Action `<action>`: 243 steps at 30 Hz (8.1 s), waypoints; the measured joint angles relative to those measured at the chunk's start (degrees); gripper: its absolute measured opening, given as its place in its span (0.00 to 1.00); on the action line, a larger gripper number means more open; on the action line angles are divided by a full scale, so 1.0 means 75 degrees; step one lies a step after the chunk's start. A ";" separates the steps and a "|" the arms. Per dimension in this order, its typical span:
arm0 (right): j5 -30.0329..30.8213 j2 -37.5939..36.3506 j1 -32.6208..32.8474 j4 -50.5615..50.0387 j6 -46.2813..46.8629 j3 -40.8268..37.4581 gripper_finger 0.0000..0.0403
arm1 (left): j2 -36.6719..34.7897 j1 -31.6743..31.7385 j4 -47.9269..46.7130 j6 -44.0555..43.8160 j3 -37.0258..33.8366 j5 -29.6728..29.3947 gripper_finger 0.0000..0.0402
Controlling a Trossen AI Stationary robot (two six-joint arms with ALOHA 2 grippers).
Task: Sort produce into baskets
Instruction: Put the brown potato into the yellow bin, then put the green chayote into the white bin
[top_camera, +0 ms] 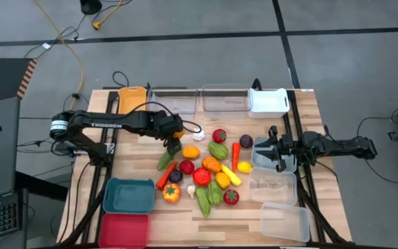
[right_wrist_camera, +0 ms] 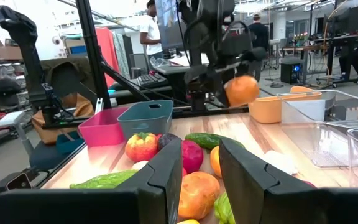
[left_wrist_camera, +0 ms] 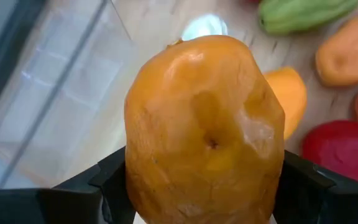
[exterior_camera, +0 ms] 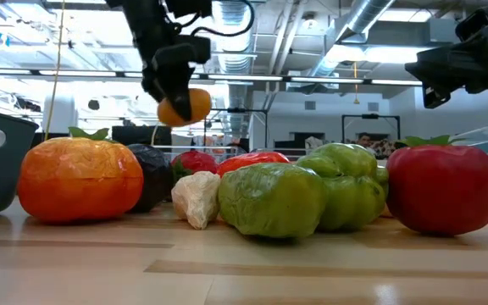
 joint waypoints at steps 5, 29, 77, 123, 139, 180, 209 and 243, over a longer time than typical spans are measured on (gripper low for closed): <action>0.0000 0.0000 0.0000 0.0003 0.0003 0.0000 0.33 | -0.0003 0.0363 -0.0182 0.0269 0.0378 -0.0020 0.66; 0.0000 -0.0002 0.0000 0.0000 0.0001 0.0000 0.33 | -0.0003 0.3231 -0.2588 0.0352 0.0949 -0.1564 0.66; 0.0002 0.0000 0.0000 0.0001 0.0003 0.0002 0.33 | 0.0000 0.5272 -0.3190 -0.0415 0.0946 -0.1725 0.84; 0.0217 0.0000 -0.0006 0.0696 0.0472 0.0494 0.81 | -0.1358 0.4487 -0.2145 0.0091 0.0943 -0.1699 0.84; 0.0187 0.0000 -0.0006 0.0688 0.1332 0.0501 0.95 | -0.1355 0.3676 -0.1994 0.0051 0.0943 -0.1648 0.84; 0.0571 0.6889 -0.0026 0.1317 0.0504 0.4508 0.93 | -0.1350 -0.1350 0.2988 0.0448 -0.1413 -0.0848 0.84; 0.1025 1.1157 -0.0667 -0.3417 0.2262 0.7326 0.93 | -0.1352 -0.2282 0.3137 0.0133 -0.1551 -0.0864 0.84; 0.1004 1.2859 -0.0654 -0.3360 0.2404 0.7315 0.76 | -0.1352 -0.2282 0.3155 0.0110 -0.1546 -0.0869 0.84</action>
